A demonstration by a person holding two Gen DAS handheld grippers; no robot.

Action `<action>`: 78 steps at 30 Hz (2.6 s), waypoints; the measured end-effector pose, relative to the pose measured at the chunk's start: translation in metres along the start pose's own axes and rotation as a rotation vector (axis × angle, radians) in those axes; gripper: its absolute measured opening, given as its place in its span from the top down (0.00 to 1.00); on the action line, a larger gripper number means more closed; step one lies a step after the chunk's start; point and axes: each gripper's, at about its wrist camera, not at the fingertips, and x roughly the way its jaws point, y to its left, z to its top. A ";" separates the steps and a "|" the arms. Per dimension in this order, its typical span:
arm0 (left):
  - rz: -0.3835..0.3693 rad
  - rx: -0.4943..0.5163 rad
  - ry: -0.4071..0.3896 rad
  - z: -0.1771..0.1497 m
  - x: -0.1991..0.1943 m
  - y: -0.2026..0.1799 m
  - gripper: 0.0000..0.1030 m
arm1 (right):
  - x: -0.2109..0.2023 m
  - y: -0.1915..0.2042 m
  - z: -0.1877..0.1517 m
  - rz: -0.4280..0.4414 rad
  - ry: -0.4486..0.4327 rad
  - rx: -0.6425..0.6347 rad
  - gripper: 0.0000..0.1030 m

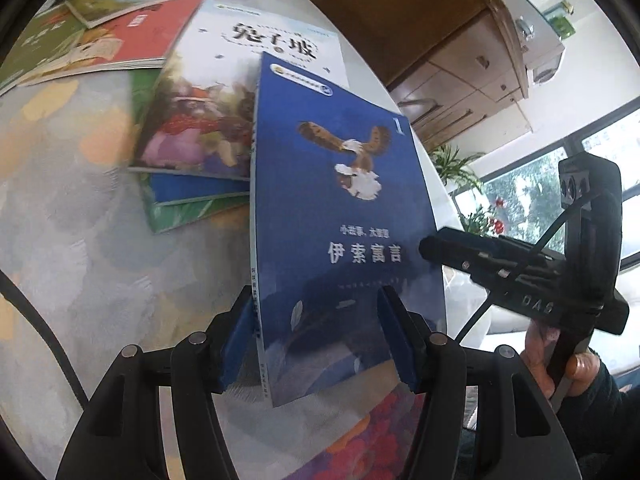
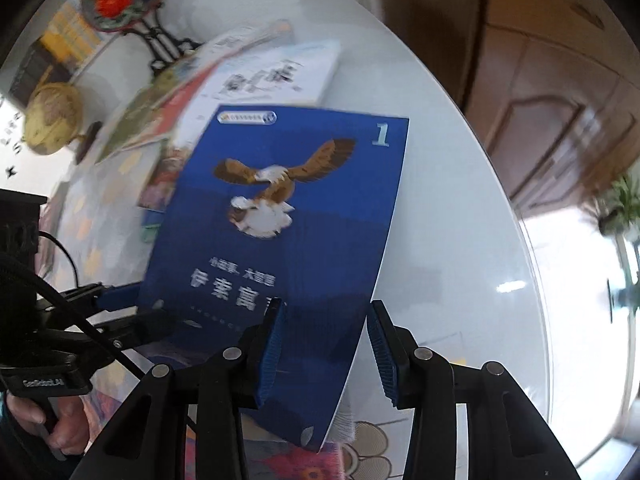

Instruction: Organize books

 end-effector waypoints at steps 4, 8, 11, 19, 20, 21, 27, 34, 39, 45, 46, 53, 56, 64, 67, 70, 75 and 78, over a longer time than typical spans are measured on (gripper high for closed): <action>-0.001 -0.061 -0.037 -0.012 -0.022 0.020 0.44 | -0.005 0.026 0.007 0.047 -0.022 -0.081 0.59; 0.061 -0.145 -0.073 -0.025 -0.039 0.049 0.44 | 0.011 0.067 0.013 0.075 -0.007 -0.184 0.59; 0.056 -0.241 -0.103 -0.034 -0.049 0.075 0.44 | 0.026 0.085 0.020 0.104 0.014 -0.208 0.59; 0.012 -0.325 -0.148 -0.046 -0.055 0.096 0.44 | 0.047 0.077 -0.006 0.167 0.153 -0.160 0.55; 0.018 -0.320 -0.149 -0.046 -0.055 0.096 0.44 | 0.048 0.074 -0.010 0.182 0.155 -0.149 0.55; 0.027 -0.310 -0.149 -0.045 -0.053 0.094 0.44 | 0.046 0.072 -0.015 0.195 0.130 -0.145 0.54; 0.139 -0.214 -0.145 -0.041 -0.049 0.079 0.44 | 0.044 0.091 -0.025 0.155 0.077 -0.235 0.59; -0.148 -0.274 -0.280 -0.037 -0.094 0.078 0.44 | 0.044 0.076 -0.025 0.215 0.062 -0.184 0.59; -0.123 -0.220 -0.309 -0.028 -0.091 0.065 0.46 | 0.047 0.066 -0.023 0.304 0.076 -0.107 0.59; -0.072 -0.278 -0.170 -0.024 -0.035 0.079 0.75 | 0.044 0.046 -0.023 0.383 0.087 -0.010 0.58; -0.082 -0.277 -0.167 -0.024 -0.032 0.077 0.75 | 0.044 0.045 -0.023 0.389 0.091 -0.002 0.58; -0.454 -0.425 -0.244 -0.019 -0.054 0.089 0.82 | 0.034 0.026 -0.025 0.504 0.104 0.106 0.37; -0.531 -0.473 -0.239 -0.016 -0.054 0.097 0.82 | 0.042 0.012 -0.025 0.634 0.127 0.210 0.35; -0.212 -0.403 -0.101 -0.017 -0.038 0.095 0.82 | 0.034 0.028 -0.025 0.614 0.075 0.141 0.79; -0.049 -0.291 -0.064 -0.014 -0.036 0.075 0.80 | 0.022 0.054 -0.021 0.479 0.035 -0.029 0.82; 0.129 -0.137 -0.055 -0.010 -0.041 0.052 0.80 | 0.016 0.084 -0.018 0.367 0.012 -0.212 0.82; 0.205 -0.049 -0.104 -0.010 -0.064 0.036 0.80 | 0.005 0.108 -0.015 0.332 -0.022 -0.324 0.81; 0.209 -0.054 -0.140 -0.014 -0.093 0.053 0.80 | -0.004 0.123 -0.013 0.344 -0.056 -0.364 0.81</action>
